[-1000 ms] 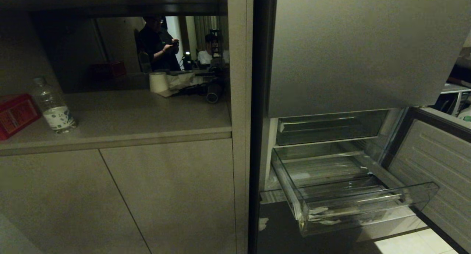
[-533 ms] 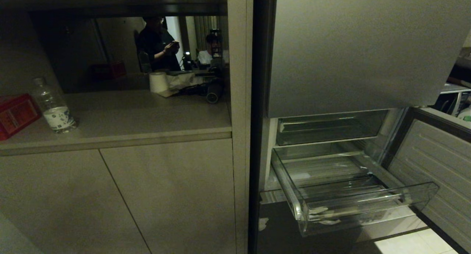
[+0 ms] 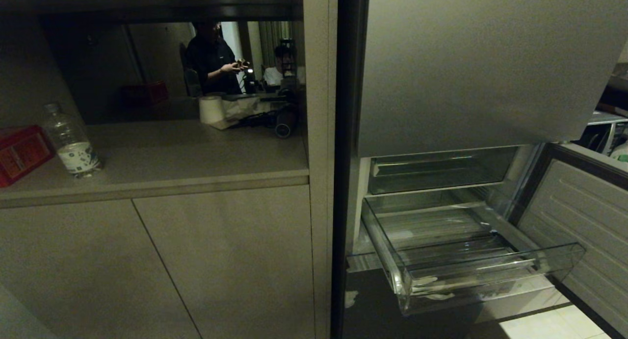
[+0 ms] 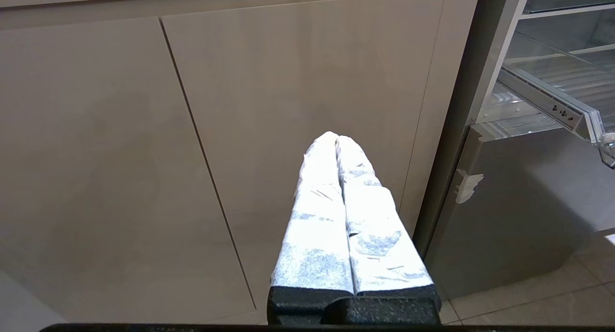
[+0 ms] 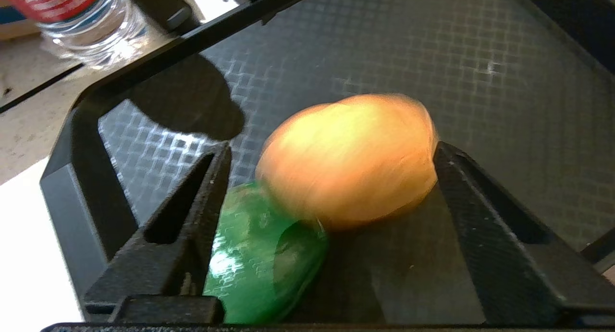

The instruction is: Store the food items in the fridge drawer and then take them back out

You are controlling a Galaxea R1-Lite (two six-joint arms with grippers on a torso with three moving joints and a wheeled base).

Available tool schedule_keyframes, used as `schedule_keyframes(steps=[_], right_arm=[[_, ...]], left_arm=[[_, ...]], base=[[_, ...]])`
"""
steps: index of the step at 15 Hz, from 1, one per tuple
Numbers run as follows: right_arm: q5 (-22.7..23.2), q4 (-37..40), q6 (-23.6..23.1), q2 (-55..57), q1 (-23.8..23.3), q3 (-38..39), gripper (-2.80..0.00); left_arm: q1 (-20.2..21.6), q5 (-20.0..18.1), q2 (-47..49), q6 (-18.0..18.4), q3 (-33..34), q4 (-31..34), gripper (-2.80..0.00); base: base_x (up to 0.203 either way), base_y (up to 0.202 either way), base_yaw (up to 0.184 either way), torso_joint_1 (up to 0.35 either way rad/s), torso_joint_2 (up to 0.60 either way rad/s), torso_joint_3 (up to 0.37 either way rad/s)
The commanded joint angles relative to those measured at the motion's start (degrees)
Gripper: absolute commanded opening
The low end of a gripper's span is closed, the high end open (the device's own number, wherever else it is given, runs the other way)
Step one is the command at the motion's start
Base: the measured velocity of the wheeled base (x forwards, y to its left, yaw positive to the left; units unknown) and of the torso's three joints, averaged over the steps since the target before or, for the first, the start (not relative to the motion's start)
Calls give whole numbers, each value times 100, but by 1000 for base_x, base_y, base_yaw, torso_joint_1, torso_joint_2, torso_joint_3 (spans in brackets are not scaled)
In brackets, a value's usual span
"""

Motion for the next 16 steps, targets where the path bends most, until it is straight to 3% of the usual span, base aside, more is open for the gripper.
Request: schedule_keyframes(steps=[1, 6, 7, 12, 14, 16], right_arm=[[5, -10, -2, 85, -40, -93, 0], [205, 248, 9, -447, -72, -16, 0], [395, 418, 48, -796, -63, 100, -280], [1316, 751, 562, -3526, 156, 1272, -280], [1517, 834, 793, -4757, 654, 1892, -280], [1438, 864, 1016, -5611, 1729, 2378, -280]], left_arm=[[0, 0, 8, 3, 0, 2, -280], [0, 0, 8, 3, 0, 2, -280], [0, 0, 8, 3, 0, 2, -280], [0, 0, 8, 3, 0, 2, -280], [0, 0, 8, 3, 0, 2, -280], [0, 0, 8, 3, 0, 1, -280]], base=[[0, 0, 0, 0, 0, 0], [0, 0, 0, 0, 0, 0], [0, 0, 0, 0, 0, 0], [0, 0, 0, 0, 0, 0], [0, 0, 0, 0, 0, 0], [0, 0, 0, 0, 0, 0]])
